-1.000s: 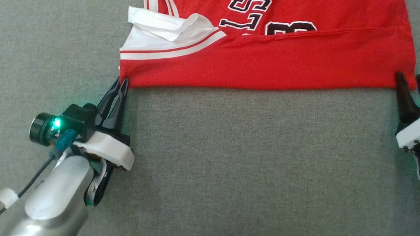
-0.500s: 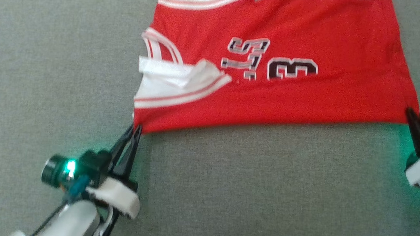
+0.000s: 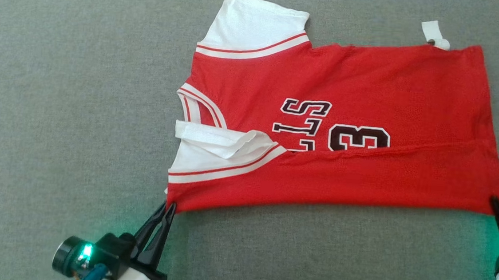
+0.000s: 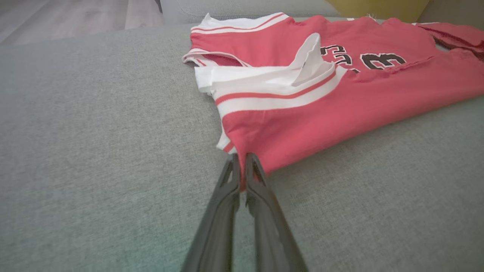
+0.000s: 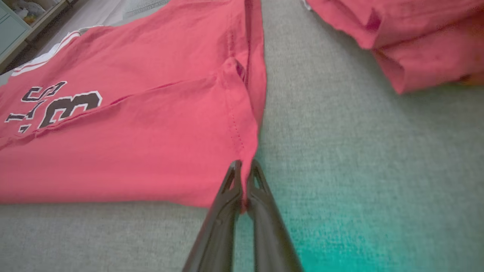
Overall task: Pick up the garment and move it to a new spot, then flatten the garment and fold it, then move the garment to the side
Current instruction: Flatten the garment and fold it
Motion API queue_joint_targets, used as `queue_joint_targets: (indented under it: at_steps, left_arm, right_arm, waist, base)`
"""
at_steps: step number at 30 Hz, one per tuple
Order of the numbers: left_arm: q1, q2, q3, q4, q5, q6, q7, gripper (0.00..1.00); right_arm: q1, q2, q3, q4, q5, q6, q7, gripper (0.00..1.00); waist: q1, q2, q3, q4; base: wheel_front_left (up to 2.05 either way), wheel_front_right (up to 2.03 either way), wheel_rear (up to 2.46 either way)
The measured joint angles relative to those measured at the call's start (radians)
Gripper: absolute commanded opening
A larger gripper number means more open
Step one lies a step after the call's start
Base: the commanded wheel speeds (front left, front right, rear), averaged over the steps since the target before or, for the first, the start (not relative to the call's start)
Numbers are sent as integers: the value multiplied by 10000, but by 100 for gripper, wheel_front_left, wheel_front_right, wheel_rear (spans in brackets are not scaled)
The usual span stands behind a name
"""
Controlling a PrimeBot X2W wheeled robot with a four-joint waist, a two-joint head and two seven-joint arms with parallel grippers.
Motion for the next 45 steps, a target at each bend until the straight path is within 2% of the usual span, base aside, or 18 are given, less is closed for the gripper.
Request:
queue_joint_targets:
  at_steps: [2,3,4,5,6,7,11,14,16,19,21,24,29,33,39,45]
  left_arm:
    - [27,75,-17,-104,-46,0,111,0]
    - [9,94,-23,-127,-90,-12,146,0]
    - [-11,96,-33,-128,-88,-82,159,0]
    - [-11,96,-33,-128,-88,-82,159,0]
    - [-28,90,-58,-132,-98,-144,201,44]
    - [-56,79,-69,-130,-163,-207,251,100]
    - [-815,67,-23,-182,-180,-284,405,100]
    - [-1923,224,59,-449,-8,-579,825,100]
    - [-2979,472,100,-640,203,-938,1365,100]
    - [-4870,610,211,-713,25,-1755,2539,100]
    - [-6212,598,261,-447,-439,-2433,3492,100]
    - [-7971,619,320,376,-1336,-2915,5045,100]
    - [-10262,752,148,1795,-2265,-3091,7246,100]
    - [-11429,895,-15,2767,-2738,-3095,8318,100]
    - [-12266,1312,-449,3682,-2995,-3097,9150,100]
    - [-12600,1712,-765,4092,-2999,-3170,9145,100]
  right_arm:
    - [274,27,-171,-169,-8,0,0,0]
    - [323,69,-274,-198,-40,0,0,37]
    - [346,111,-378,-203,-130,0,0,93]
    - [346,111,-378,-203,-130,0,0,100]
    - [343,182,-548,-194,-268,0,0,100]
    - [324,293,-769,-184,-385,0,-2,100]
    - [285,593,-1521,-587,-890,0,-92,100]
    - [113,669,-1996,-932,-1285,0,-102,100]
    - [-68,759,-2220,-1156,-1547,0,-79,100]
    - [-340,938,-2458,-1488,-1939,0,121,100]
    - [-535,1068,-2550,-1743,-2159,0,301,100]
    - [-841,1189,-2637,-2134,-2456,0,560,100]
    - [-1379,1423,-2767,-2581,-2754,0,828,100]
    - [-1607,1705,-2746,-2692,-2874,0,945,100]
    - [-1730,1954,-2679,-2652,-2932,0,943,100]
    - [-1766,1983,-2602,-2554,-2932,0,803,100]
  waist:
    - [1,0,78,-34]
    - [1,0,126,-51]
    - [1,0,177,-63]
    - [1,0,177,-63]
    - [2,0,230,-73]
    - [2,0,283,-87]
    - [2,0,570,-187]
    - [2,0,818,-251]
    - [3,0,1024,-301]
    - [3,0,1388,-386]
    - [4,0,1663,-471]
    - [4,-1,2089,-663]
    - [5,-1,2801,-1150]
    - [5,-1,3244,-1676]
    - [3,-1,3771,-2416]
    - [2,-1,4062,-2855]
  base:
    - [0,0,0]
    - [0,0,0]
    - [0,0,0]
    - [0,0,0]
    - [0,0,0]
    - [0,0,0]
    - [0,0,0]
    - [0,0,0]
    - [0,0,0]
    - [0,0,0]
    - [0,0,0]
    - [0,0,0]
    - [0,0,0]
    - [0,0,0]
    - [0,0,0]
    - [0,0,0]
